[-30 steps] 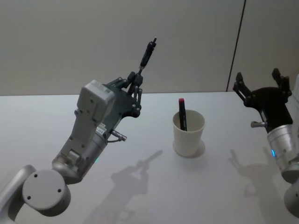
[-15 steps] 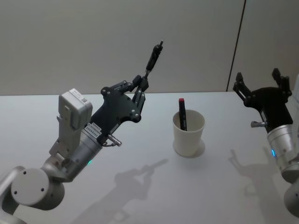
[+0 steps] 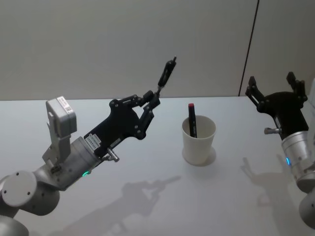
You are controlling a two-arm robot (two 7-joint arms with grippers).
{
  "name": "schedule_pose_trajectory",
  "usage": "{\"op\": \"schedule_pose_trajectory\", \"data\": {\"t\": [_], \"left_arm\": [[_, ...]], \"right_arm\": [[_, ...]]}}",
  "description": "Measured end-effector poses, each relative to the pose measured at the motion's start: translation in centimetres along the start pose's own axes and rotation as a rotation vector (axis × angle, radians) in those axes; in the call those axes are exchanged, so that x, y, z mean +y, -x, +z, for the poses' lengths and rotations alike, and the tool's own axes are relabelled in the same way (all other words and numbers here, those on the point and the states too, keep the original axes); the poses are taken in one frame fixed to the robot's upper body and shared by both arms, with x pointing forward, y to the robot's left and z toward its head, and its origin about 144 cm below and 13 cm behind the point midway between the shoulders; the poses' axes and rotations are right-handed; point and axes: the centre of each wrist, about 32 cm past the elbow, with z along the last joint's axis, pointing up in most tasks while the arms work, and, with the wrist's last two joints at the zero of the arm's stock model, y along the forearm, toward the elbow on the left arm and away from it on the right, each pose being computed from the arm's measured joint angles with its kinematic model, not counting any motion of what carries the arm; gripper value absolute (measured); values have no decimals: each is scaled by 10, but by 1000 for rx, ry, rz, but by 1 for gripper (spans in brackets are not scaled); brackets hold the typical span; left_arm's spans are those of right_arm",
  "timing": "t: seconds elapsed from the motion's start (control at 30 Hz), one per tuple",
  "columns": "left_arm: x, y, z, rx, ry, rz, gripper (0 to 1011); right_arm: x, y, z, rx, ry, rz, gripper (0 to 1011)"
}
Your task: Place the pen into the pen holder.
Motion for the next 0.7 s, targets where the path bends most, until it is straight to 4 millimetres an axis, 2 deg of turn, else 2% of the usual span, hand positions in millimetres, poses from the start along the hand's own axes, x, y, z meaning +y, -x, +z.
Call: {"op": "schedule_pose_trajectory", "data": {"t": [0.4,0.7], "left_arm": [[3,-24,-9,56,15,-181,140],[-3,-31,-8,55,7,-277,140]], "right_arm": [[0,0,0,0,0,0,1001],[0,0,0,0,0,0,1001]]}}
